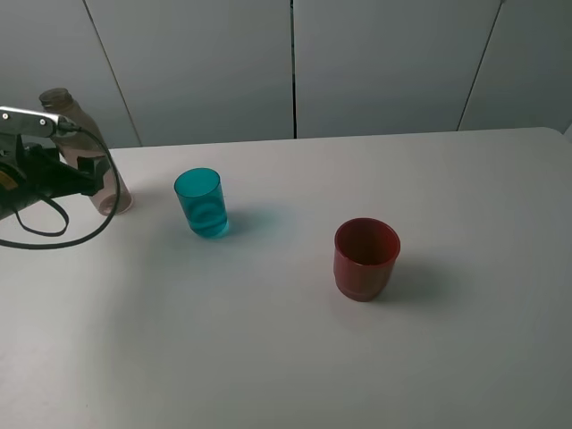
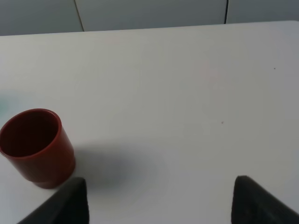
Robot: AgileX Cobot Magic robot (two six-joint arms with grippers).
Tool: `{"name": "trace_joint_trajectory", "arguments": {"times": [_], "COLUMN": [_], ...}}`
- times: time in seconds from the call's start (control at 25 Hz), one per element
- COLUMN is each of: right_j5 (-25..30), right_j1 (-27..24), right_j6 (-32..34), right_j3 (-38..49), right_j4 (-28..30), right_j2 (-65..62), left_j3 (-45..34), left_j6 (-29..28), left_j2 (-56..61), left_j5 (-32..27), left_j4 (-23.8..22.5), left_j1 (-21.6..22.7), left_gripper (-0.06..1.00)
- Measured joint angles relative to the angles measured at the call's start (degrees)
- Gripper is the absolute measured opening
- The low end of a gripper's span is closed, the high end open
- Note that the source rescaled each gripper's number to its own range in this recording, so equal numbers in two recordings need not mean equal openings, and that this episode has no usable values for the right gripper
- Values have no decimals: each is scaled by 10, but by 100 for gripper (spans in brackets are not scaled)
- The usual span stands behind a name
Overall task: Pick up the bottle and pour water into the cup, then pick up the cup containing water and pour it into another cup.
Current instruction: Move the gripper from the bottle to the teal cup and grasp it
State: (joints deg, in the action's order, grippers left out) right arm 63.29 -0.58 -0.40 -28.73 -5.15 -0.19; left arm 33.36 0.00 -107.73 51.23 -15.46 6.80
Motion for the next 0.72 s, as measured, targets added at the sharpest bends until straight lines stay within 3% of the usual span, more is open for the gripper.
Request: {"name": "trace_joint_trajectory", "arguments": {"times": [0.4, 0.72], "right_j5": [0, 0], "right_j1": [0, 0], "right_j6": [0, 0], "right_j3": [0, 0], "right_j4": [0, 0], "right_j2": [0, 0], "left_j3": [-55, -62], "left_j6": [0, 0], "left_j2": [107, 144], "left_j5": [-62, -115], "left_j4": [-8, -7], "left_j1": [-5, -79], "left_gripper": [100, 100]}}
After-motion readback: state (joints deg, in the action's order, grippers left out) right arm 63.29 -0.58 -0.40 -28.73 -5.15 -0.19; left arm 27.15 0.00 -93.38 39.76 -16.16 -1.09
